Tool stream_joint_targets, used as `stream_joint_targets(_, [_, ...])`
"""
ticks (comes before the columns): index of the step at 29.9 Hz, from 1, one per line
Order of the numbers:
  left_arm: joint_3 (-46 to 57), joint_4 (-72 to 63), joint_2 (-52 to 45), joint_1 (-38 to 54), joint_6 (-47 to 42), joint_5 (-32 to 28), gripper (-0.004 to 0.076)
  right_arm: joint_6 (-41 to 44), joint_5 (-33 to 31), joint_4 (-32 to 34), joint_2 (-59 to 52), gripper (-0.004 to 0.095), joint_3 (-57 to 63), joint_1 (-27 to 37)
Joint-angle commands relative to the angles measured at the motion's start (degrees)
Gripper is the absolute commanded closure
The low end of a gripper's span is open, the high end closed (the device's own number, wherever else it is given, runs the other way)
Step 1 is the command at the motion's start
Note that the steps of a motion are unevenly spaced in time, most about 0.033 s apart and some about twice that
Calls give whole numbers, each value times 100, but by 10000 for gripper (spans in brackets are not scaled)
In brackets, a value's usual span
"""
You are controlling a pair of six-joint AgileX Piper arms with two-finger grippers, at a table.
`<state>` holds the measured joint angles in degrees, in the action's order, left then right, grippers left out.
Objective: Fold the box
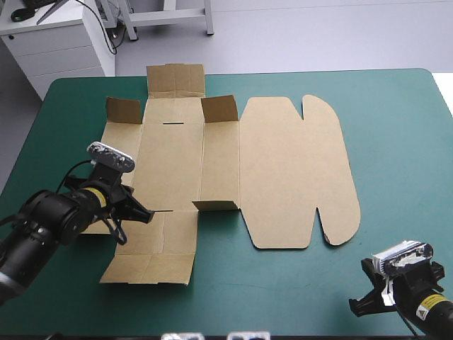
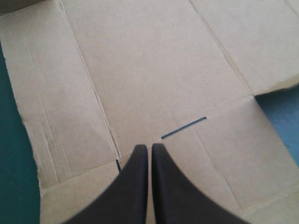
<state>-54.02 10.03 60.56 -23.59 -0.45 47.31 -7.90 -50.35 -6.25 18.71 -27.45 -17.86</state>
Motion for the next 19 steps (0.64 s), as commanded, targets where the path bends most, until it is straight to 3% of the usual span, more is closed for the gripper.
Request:
stream_joint_targets(1, [-404, -183, 348, 485, 416, -443, 704, 5, 370, 32, 49, 927, -131, -4])
stream_joint_targets(4, [-613, -1052, 575, 1124, 1220, -503, 704, 5, 370, 32, 49, 927, -131, -4])
stream_joint_targets(7, [-852, -2322, 773, 2008, 2289, -142, 704, 5, 375, 32, 49, 927, -131, -4])
stream_joint_targets(13, [-1099, -4534, 1104, 3819, 3967, 1143, 704, 5, 375, 32, 49, 927, -131, -4])
stream_joint_targets(17, [-1318, -5697, 1309, 5008, 4876, 2652, 705, 5, 375, 32, 49, 927, -131, -4])
stream_joint_targets(19, [-1389, -5961, 1340, 5392, 4899, 2651, 705, 5, 375, 32, 49, 927, -131, -4])
